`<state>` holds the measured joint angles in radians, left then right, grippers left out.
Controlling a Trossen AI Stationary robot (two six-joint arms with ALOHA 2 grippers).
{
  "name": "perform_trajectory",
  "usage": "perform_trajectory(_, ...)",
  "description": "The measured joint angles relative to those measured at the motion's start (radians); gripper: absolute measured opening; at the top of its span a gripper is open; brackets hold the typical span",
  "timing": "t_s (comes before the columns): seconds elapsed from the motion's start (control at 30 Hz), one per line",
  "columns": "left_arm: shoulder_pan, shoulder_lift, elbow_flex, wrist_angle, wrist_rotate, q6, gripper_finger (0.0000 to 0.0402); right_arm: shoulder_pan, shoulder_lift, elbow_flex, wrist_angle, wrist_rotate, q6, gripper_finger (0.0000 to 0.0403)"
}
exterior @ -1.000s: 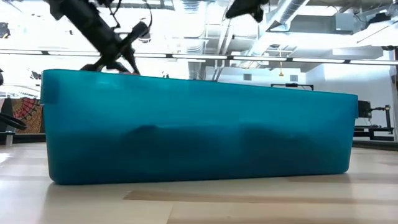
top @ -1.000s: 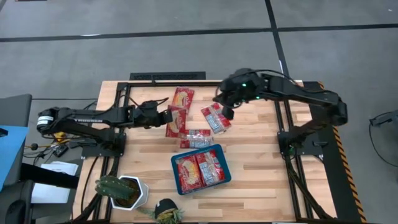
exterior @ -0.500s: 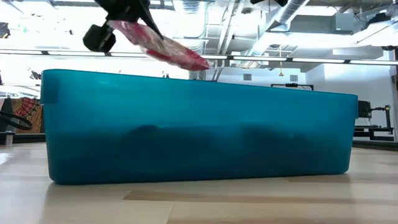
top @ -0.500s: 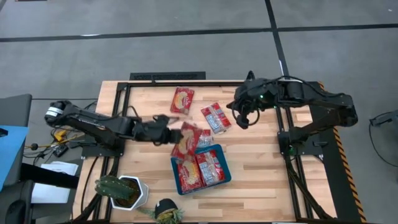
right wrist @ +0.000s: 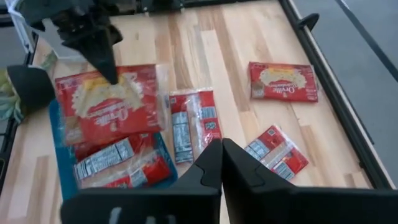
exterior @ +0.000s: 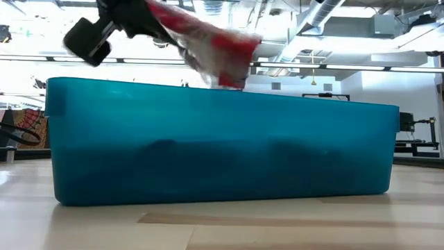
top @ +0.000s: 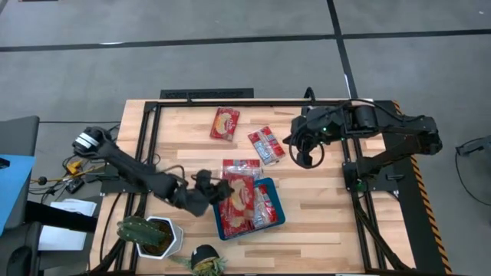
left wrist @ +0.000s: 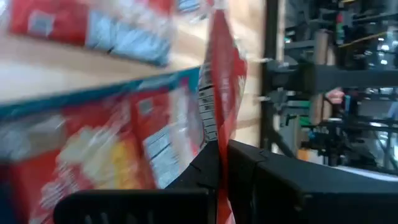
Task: Sort popcorn bags into baskets
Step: Put the popcorn bag into the blue bin
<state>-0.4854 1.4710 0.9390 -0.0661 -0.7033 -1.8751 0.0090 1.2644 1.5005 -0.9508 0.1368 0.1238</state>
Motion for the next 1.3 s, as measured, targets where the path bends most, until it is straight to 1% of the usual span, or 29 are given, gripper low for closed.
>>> perform_trajectory(0.13,-0.04,0.062,0.0,0.036,-0.008,-0.094,0.0,0.013,0.0,0.0,-0.011,0.0,0.0,0.0014)
perform_trajectory(0.23,-0.07,0.083,0.008,0.021,-0.041,-0.161,0.0,0.024,0.0,0.0,-0.013,0.0,0.008,0.0018)
perform_trajectory(0.3,-0.089,0.085,0.018,-0.026,-0.052,-0.192,0.0,0.03,0.0,0.0,-0.014,0.0,0.015,0.0024)
perform_trajectory(0.5,-0.132,0.085,0.079,-0.172,-0.05,-0.25,0.0,0.038,0.0,0.0,-0.005,0.002,0.043,0.0031)
perform_trajectory(0.7,-0.15,0.085,0.08,-0.201,-0.061,-0.288,0.0,0.038,0.0,0.0,-0.003,0.003,0.065,0.0018)
perform_trajectory(0.83,-0.145,0.085,0.08,-0.234,-0.061,-0.308,0.0008,0.038,0.0,0.0,-0.005,0.003,0.069,0.002)
perform_trajectory(0.93,-0.143,0.085,0.08,-0.255,-0.038,-0.327,0.0031,0.041,0.0,0.0,-0.006,0.003,0.086,0.0029)
perform_trajectory(1.07,-0.143,0.085,0.08,-0.266,-0.035,-0.331,0.0081,0.053,0.0,0.0,-0.007,0.003,0.087,0.0036)
perform_trajectory(1.2,-0.137,0.084,0.08,-0.294,-0.035,-0.332,0.0136,0.061,0.0,0.0,-0.006,0.003,0.087,0.0032)
perform_trajectory(1.3,-0.124,0.057,0.08,-0.334,-0.017,-0.324,0.0172,0.062,0.002,0.0,-0.006,0.004,0.083,0.0026)
